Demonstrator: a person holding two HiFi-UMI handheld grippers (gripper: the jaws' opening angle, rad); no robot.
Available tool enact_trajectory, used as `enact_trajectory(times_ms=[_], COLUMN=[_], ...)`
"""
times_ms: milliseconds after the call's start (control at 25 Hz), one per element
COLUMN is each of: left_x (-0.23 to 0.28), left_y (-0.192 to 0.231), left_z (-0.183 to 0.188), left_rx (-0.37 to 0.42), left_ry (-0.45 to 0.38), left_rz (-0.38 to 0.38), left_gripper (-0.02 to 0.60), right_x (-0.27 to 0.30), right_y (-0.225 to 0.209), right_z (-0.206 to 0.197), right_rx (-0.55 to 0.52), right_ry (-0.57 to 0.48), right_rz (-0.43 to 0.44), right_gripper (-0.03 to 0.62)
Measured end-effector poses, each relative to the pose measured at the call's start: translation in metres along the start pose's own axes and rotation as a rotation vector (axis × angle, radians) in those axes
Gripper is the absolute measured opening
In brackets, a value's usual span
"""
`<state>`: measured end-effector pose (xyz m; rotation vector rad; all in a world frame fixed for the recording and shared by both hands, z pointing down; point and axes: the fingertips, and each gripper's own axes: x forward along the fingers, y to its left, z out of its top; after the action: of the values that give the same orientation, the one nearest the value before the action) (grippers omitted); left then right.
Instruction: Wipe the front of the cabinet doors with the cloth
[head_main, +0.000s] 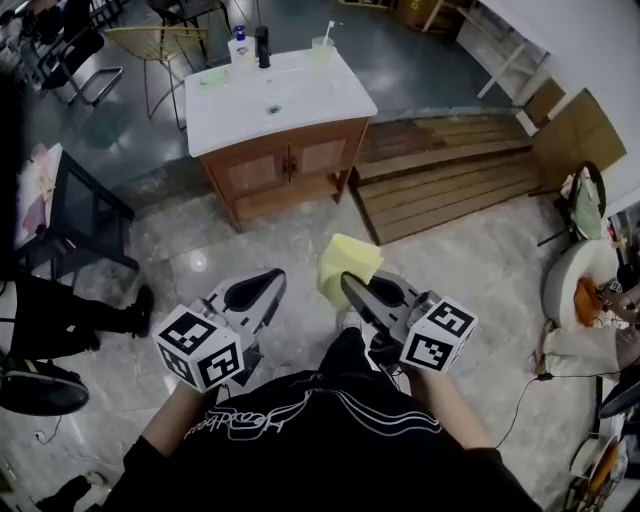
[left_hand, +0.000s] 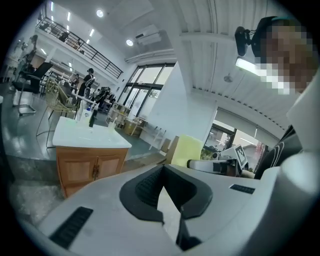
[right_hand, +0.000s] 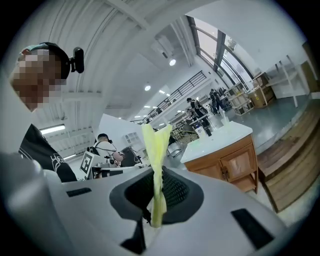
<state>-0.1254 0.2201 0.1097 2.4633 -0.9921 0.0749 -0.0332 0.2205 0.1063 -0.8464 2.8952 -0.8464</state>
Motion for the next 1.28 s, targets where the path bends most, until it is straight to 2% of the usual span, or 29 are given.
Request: enact_trajectory(times_ms=[240, 400, 480, 560, 720, 920, 1040, 1160, 1280], left_x=[0.086, 0.159, 0.195, 0.224, 0.27, 0.285, 0.289, 0.295, 0.298], left_y=[0.03, 0.068, 0.08, 0.086, 0.114, 0.16, 0.192, 0.208, 0.223], left_z=[-0.012, -0.011, -0.018, -0.036, -0.073, -0.112, -0.135, -0.163, -0.173], left_rx=[-0.118, -0.122, -0.144, -0.165, -0.219, -0.303, -0.304, -0.305, -0.335], left_ry=[0.044, 0.024, 0.006, 0.022, 0.037, 0.005, 0.006, 0.019, 0.005], left_rz=[0.112, 0.181, 0.223, 0.252, 0.278, 0.343, 0.378, 0.349, 0.323], left_gripper=[0.006, 0.006, 0.006, 0.006, 0.006, 0.006, 0.006, 0.006, 0.006], right_x=[-0.006, 0.003, 0.004, 0.004, 0.025, 0.061, 0.091, 0.116, 0.14], right_y=[-0.108, -0.19, -0.236, -0.272, -0.332, -0.374, -0.387, -0.394, -0.399], right_z=[0.013, 0.027, 0.021, 0.007, -0.021, -0.064, -0.08, -0.095, -0.096], right_rx=[0.078, 0.049, 0.089, 0.152, 0.139, 0.128, 0.107, 0.117, 0.139], right_ry=[0.103, 0.132, 0.167, 0.213, 0.269, 0.276, 0.261, 0.257, 0.228], right_rz=[0.009, 0.03, 0.032, 0.04, 0.033, 0.02, 0.054, 0.085, 0.099], right_gripper=[0.041, 0.04, 0.041, 0.041, 0.04, 0.04, 0.041, 0.041, 0.041])
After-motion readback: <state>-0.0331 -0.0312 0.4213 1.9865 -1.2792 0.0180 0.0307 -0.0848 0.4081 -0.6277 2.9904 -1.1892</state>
